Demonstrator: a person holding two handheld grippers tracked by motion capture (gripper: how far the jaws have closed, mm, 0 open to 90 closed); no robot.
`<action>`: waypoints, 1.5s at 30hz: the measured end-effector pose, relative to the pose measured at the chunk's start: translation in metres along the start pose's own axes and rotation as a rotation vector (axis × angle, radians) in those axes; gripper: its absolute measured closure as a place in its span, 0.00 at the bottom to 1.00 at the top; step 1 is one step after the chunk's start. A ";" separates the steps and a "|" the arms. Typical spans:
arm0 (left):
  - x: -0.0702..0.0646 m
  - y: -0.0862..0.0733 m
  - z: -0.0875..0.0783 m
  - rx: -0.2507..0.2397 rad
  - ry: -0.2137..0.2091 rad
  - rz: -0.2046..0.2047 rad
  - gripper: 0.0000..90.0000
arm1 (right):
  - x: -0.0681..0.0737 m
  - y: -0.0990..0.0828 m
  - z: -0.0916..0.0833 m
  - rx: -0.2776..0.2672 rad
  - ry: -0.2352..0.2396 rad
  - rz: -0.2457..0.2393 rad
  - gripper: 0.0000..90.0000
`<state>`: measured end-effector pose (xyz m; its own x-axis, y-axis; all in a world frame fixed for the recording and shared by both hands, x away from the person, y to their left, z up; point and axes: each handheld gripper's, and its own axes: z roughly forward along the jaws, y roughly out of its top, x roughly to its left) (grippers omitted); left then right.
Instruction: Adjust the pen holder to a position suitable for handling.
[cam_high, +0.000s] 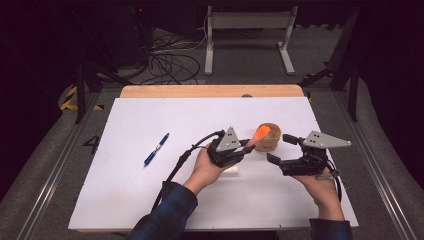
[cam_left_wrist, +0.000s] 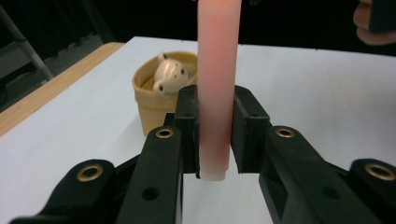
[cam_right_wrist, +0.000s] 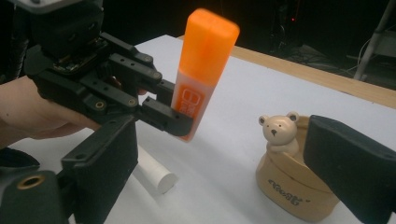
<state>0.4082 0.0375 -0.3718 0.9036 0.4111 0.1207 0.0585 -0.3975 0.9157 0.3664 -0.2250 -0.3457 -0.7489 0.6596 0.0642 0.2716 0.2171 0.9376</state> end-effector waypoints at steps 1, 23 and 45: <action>0.001 0.002 0.002 -0.012 -0.005 -0.006 0.84 | -0.001 -0.001 -0.001 0.000 -0.002 0.003 0.10; 0.031 0.026 0.041 -0.171 -0.060 -0.075 0.84 | -0.007 -0.005 -0.006 0.005 -0.012 0.020 0.10; 0.063 0.003 0.084 -0.196 -0.044 -0.275 0.84 | -0.009 -0.007 -0.009 -0.008 -0.028 0.015 0.11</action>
<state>0.5010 -0.0061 -0.3939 0.8829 0.4437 -0.1537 0.2237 -0.1097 0.9685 0.3658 -0.2396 -0.3498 -0.7275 0.6826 0.0693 0.2780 0.2009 0.9393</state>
